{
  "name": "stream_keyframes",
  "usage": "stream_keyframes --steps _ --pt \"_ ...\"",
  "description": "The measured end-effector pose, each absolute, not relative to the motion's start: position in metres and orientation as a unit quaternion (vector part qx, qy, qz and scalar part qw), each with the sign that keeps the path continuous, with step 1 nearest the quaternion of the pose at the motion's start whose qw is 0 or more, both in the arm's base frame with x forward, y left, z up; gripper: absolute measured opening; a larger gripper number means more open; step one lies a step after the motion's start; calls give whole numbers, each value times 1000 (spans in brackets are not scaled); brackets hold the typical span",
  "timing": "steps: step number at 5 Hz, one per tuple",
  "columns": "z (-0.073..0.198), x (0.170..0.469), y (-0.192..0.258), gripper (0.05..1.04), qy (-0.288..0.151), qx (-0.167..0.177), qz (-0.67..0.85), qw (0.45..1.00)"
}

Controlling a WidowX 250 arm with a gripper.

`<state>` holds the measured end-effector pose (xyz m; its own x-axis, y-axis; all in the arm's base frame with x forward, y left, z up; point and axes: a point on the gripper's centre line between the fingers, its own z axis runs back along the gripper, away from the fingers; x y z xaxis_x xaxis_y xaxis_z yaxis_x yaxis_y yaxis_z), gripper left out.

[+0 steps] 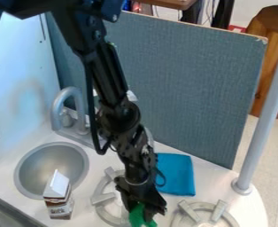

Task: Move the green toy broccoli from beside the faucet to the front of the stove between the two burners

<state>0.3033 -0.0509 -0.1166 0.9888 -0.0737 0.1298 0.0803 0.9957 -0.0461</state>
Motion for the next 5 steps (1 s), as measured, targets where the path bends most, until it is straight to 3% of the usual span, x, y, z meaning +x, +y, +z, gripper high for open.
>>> stream_keyframes --steps 1,3,4,5 --pt "-116 305 -61 654 -72 -31 -41 996" --pt "-137 318 -79 650 -61 -1 -35 998" --pt "-140 330 -80 693 -60 5 -23 998" --pt "-144 329 -83 973 -51 0 -7 999"
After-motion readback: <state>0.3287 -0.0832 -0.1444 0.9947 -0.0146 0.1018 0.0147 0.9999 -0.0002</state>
